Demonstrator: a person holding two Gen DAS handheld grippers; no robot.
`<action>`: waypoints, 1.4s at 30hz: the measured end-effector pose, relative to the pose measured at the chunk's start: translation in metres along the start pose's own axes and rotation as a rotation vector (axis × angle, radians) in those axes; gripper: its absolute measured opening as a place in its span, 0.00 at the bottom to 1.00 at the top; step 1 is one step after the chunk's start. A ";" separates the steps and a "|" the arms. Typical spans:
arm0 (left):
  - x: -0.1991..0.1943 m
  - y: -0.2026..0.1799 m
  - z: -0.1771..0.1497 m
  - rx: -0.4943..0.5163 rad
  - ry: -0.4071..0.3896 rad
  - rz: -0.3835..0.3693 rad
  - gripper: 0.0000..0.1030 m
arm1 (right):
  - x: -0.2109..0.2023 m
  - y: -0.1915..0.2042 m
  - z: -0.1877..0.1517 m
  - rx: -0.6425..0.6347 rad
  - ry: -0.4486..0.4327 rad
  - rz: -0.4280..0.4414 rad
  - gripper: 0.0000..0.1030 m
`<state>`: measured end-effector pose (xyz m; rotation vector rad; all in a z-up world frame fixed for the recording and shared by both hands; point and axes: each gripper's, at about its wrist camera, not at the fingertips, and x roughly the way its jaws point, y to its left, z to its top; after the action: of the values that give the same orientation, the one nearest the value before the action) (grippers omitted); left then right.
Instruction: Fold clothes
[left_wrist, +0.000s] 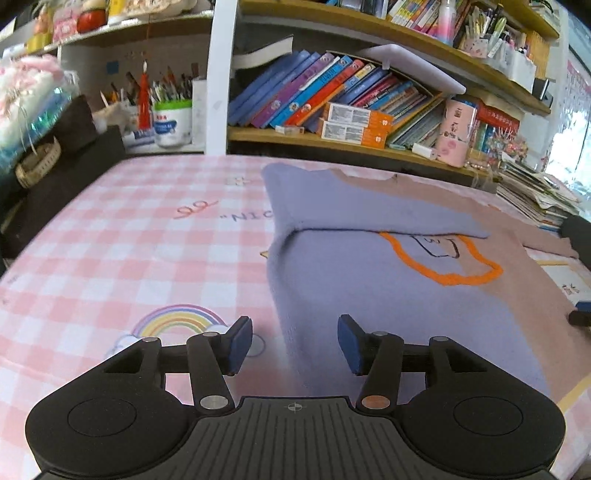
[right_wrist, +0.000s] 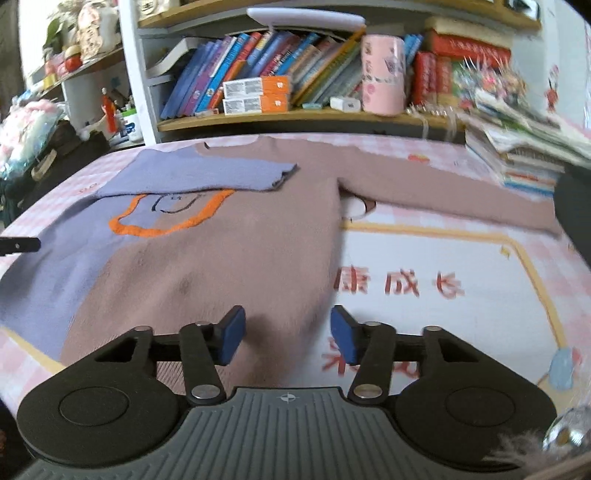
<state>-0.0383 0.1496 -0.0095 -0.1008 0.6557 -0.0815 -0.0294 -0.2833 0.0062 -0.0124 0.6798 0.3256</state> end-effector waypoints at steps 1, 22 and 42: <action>0.001 0.002 -0.001 -0.011 0.002 -0.017 0.37 | -0.001 -0.001 -0.002 0.011 0.002 0.001 0.42; -0.001 0.041 -0.006 -0.128 -0.020 -0.091 0.05 | 0.006 0.030 0.003 -0.032 0.020 0.044 0.15; 0.000 0.045 -0.007 -0.130 -0.017 -0.088 0.05 | 0.012 0.032 0.004 -0.035 0.017 0.048 0.15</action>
<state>-0.0404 0.1935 -0.0206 -0.2558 0.6391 -0.1224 -0.0280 -0.2486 0.0054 -0.0324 0.6915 0.3845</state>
